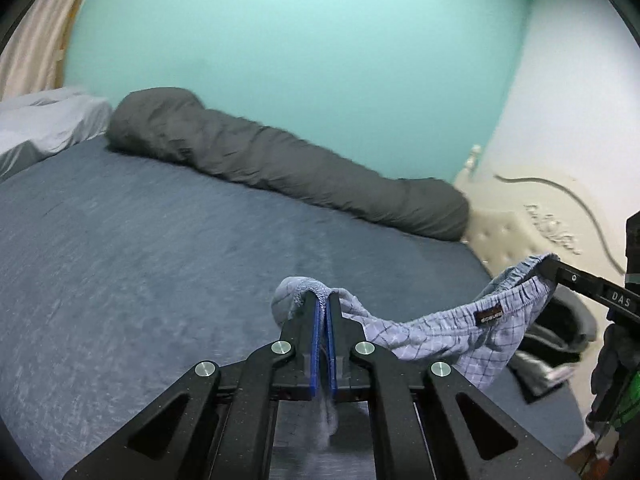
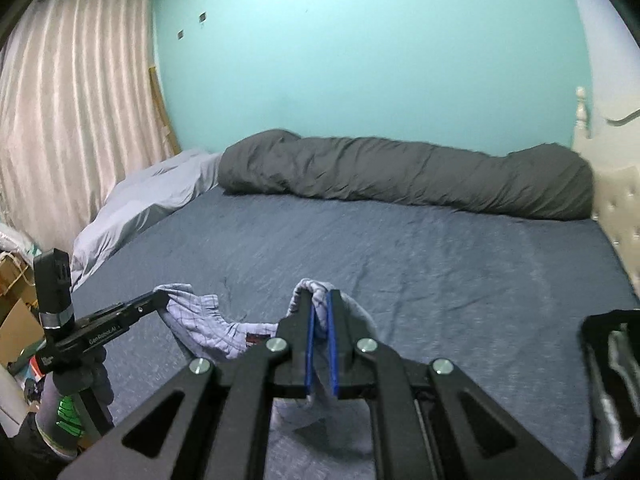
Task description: Fold clothes
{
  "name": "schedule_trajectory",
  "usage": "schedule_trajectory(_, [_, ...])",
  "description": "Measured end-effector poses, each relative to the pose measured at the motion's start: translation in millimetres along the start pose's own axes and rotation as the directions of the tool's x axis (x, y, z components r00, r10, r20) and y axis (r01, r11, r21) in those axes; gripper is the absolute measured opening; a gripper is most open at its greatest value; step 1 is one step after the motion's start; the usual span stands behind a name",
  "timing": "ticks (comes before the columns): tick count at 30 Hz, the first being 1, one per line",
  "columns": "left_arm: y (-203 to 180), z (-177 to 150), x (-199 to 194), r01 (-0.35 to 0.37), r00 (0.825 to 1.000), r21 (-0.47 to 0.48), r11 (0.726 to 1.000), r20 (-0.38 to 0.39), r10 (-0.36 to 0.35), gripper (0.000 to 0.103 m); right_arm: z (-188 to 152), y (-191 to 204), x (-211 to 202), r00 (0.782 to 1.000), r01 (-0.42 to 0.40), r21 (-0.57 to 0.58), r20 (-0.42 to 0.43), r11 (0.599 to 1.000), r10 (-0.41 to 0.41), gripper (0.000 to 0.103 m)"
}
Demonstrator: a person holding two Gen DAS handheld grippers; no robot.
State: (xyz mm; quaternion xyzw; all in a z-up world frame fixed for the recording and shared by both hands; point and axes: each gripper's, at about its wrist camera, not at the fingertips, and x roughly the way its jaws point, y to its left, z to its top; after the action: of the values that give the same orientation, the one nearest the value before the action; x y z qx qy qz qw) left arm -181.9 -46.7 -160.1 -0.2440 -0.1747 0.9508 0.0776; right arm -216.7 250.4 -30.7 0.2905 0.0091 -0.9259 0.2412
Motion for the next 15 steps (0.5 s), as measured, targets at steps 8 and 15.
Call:
schedule_trajectory(8, [-3,-71,43,-0.087,0.976,0.016,0.996,-0.200,0.088,0.003,-70,-36,76,0.967,0.060,0.075,-0.252,0.995,-0.040,0.005])
schedule_trajectory(15, [25,-142,93,-0.186,0.906,0.073,0.980,-0.372,0.200,0.003,-161,-61,170,0.909,0.101,0.121,-0.415,0.988,-0.042,0.005])
